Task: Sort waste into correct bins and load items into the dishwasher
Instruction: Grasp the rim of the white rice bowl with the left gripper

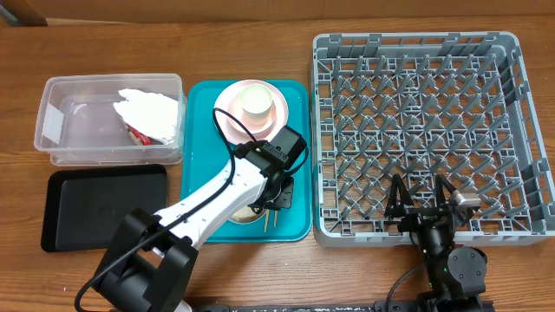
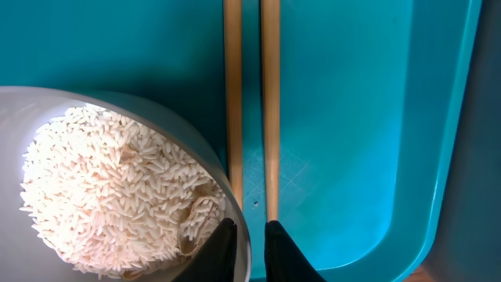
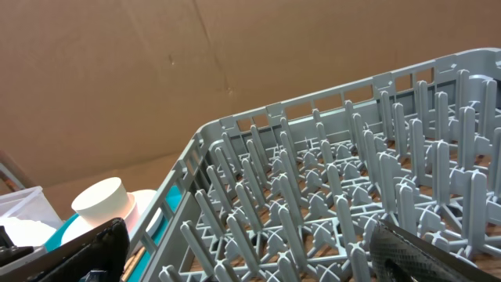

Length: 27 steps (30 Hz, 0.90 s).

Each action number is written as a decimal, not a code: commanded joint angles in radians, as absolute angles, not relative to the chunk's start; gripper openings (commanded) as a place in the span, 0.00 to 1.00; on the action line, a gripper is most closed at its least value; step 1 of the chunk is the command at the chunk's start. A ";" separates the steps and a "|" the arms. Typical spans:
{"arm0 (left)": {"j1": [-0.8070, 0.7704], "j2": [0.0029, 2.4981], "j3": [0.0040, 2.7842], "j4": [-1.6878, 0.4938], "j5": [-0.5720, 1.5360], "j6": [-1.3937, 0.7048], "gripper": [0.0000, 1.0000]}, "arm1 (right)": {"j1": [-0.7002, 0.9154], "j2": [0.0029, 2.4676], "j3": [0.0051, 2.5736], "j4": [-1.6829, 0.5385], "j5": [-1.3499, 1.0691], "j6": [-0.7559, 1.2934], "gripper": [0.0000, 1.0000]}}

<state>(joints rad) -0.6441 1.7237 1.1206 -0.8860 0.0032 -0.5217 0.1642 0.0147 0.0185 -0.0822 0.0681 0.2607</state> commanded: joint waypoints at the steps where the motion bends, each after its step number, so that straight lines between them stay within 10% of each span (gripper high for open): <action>1: -0.649 1.730 1.113 -0.884 -0.015 -0.532 0.15 | 0.166 0.007 0.008 -0.077 0.080 0.254 1.00; 27: -0.631 1.729 1.116 -0.883 -0.033 -0.531 0.04 | 0.166 0.007 0.008 -0.077 0.080 0.254 1.00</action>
<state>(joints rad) -0.6437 1.7237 1.1206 -0.8856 -0.0196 -0.5243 0.1642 0.0147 0.0185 -0.0818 0.0681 0.2607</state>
